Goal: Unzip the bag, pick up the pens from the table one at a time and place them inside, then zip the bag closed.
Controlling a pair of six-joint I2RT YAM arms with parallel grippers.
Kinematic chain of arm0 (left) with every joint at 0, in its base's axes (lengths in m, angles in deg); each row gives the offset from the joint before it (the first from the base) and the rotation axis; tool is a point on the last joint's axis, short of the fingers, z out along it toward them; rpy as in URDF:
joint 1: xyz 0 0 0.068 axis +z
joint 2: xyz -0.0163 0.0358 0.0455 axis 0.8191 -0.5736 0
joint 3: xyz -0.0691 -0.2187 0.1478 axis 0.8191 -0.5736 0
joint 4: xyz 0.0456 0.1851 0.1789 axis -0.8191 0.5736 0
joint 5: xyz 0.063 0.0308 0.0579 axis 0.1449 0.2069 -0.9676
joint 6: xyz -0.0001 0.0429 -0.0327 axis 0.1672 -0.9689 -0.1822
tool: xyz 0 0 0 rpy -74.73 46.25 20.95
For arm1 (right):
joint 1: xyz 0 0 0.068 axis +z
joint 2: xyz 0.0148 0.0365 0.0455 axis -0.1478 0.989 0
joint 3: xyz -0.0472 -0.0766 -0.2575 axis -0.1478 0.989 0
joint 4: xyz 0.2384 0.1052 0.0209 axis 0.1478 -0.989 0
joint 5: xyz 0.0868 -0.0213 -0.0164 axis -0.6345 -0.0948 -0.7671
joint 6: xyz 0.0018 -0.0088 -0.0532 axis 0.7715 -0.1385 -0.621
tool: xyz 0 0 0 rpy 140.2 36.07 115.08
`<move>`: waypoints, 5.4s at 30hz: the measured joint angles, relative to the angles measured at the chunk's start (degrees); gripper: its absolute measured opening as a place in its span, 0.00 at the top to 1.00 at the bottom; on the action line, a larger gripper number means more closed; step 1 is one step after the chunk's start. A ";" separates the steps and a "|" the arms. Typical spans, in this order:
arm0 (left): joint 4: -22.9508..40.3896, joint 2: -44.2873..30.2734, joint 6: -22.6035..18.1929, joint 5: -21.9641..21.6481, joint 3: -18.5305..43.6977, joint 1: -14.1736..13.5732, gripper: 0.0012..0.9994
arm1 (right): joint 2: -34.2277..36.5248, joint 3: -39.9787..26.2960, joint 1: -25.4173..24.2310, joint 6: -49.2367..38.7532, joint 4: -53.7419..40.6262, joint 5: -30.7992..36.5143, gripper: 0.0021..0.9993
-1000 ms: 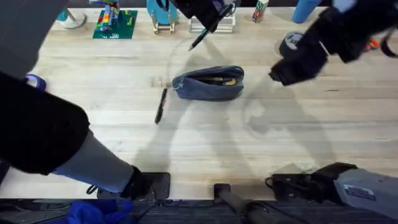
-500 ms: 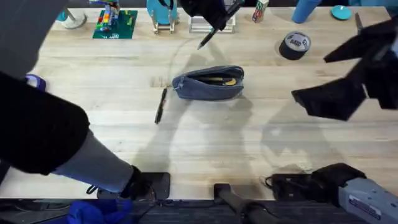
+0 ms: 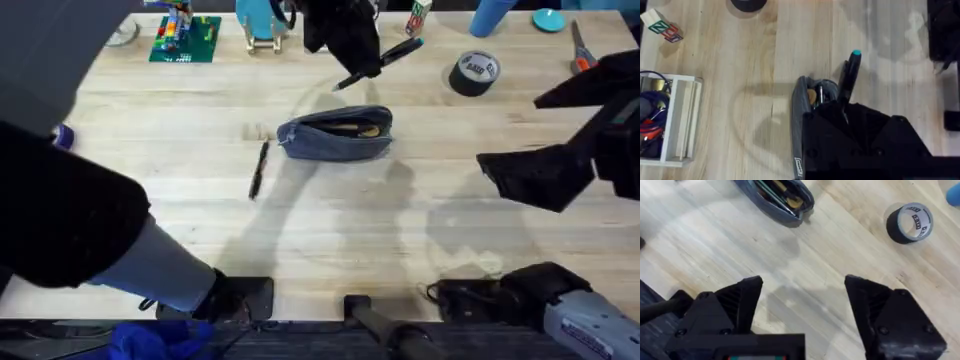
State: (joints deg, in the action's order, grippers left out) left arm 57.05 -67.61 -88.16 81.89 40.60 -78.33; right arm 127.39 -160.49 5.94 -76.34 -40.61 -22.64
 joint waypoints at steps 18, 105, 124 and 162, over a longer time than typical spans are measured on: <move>-7.82 -3.83 -3.17 -0.53 -13.35 0.00 0.96 | 0.00 0.11 0.00 0.01 0.33 0.44 0.00; 5.79 18.10 58.13 -40.77 -16.29 2.10 0.00 | 0.00 0.11 0.00 0.00 0.35 0.46 0.00; 3.98 18.14 60.59 -41.98 -21.26 4.94 0.01 | 0.00 0.11 0.00 0.00 0.81 0.46 0.00; -22.11 18.14 55.65 -35.96 -51.07 15.46 0.01 | 2.25 0.11 0.00 0.09 0.79 0.48 0.00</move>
State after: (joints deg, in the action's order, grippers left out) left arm 34.94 -49.47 -32.51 45.93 -10.47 -62.87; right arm 129.64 -160.38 5.94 -76.25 -39.82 -22.15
